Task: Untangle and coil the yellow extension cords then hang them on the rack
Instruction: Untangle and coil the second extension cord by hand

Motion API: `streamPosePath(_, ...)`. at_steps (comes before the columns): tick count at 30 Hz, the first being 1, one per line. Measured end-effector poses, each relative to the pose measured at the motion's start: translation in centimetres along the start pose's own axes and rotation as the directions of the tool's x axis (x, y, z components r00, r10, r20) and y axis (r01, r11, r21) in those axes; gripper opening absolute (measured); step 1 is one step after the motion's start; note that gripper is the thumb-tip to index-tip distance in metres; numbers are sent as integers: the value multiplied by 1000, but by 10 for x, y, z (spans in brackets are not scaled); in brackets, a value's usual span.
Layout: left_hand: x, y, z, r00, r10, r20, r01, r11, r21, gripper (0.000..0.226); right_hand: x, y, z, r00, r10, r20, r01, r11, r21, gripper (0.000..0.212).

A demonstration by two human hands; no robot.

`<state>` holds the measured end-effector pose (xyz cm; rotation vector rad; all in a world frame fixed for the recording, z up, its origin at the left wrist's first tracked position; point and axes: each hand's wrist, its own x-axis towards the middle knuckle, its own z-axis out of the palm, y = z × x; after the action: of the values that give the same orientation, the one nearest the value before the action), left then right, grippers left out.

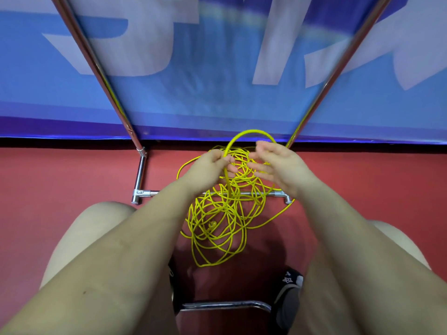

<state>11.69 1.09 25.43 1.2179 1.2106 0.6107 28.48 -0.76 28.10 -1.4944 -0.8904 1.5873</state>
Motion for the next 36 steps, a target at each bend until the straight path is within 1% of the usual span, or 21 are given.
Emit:
streamPosePath(1, 0, 3, -2, 999, -15, -37, 12, 997, -78, 23, -2, 5, 3, 999, -38, 37, 45, 973, -225, 29)
streamPosePath(2, 0, 6, -5, 997, -33, -71, 21, 987, -161, 23, -4, 10, 5, 994, -58, 88, 88, 918, -386, 29)
streamPosePath(3, 0, 9, -7, 994, -53, -100, 26, 968, -249, 23, -4, 16, 6, 989, -52, 140, 114, 867, -485, 28)
streamPosePath(5, 0, 15, -11, 985, -99, -138, 33, 908, -417, 22, -5, 25, 7, 981, -31, 193, 141, 800, -583, 31)
streamPosePath(7, 1, 19, -15, 980, -133, -151, 38, 859, -510, 22, -4, 28, 8, 981, -68, 181, 165, 780, -603, 34)
streamPosePath(10, 1, 24, -17, 979, -157, -130, 45, 789, -613, 21, -4, 26, 10, 973, -179, 145, 230, 769, -597, 30)
streamPosePath(14, 0, 29, -16, 981, -158, -111, 26, 678, -735, 19, -5, 18, 13, 962, -261, 81, 264, 811, -522, 28)
streamPosePath(16, 1, 29, -17, 990, -118, -80, 17, 658, -753, 20, -5, 13, 16, 962, -264, 69, 268, 864, -426, 22)
streamPosePath(17, 1, 29, -17, 994, -99, -53, 30, 691, -722, 21, -5, 10, 17, 967, -248, 53, 251, 907, -337, 18)
streamPosePath(18, 1, 27, -15, 996, -90, -27, 51, 760, -648, 21, -5, 6, 17, 974, -225, 19, 223, 947, -230, 14)
streamPosePath(20, -1, 16, -7, 996, -67, 53, 80, 947, -310, 22, -4, -2, 14, 984, -159, -82, 160, 987, -2, 7)
streamPosePath(21, -4, 8, -1, 992, -46, 118, 57, 994, -91, 24, -3, -5, 11, 983, -121, -135, 136, 985, 108, 5)
streamPosePath(23, -8, -9, 11, 970, -28, 243, -30, 973, 229, 28, -1, -8, 5, 974, -51, -218, 111, 956, 270, 5)
streamPosePath(25, -10, -18, 17, 961, 16, 275, -116, 929, 351, 22, 0, -8, 3, 967, -16, -254, 104, 936, 337, 5)
streamPosePath(27, -7, -18, 15, 966, 105, 236, -194, 899, 393, 12, 1, -7, 3, 970, -33, -241, 122, 923, 366, 2)
streamPosePath(29, -4, -10, 11, 983, 133, 129, -163, 952, 259, 14, 3, -6, 3, 975, -91, -204, 147, 950, 277, 9)
streamPosePath(30, -4, -5, 9, 992, 111, 67, -119, 985, 125, 18, 4, -4, 3, 975, -122, -187, 151, 978, 145, 14)
streamPosePath(31, -3, -2, 8, 997, 79, 24, -79, 997, -9, 20, 5, 1, 3, 971, -167, -169, 161, 986, -49, 18)
streamPosePath(32, -3, 2, 6, 999, 45, -1, -45, 991, -130, 21, 6, 7, 3, 966, -223, -127, 184, 947, -265, 21)
streamPosePath(34, -4, 7, 2, 1000, -12, -20, 5, 951, -310, 21, 7, 23, 4, 966, -257, 28, 225, 780, -585, 29)
streamPosePath(36, -4, 13, -3, 998, -60, -34, 38, 889, -456, 19, 3, 30, 7, 973, -188, 130, 226, 698, -680, 32)
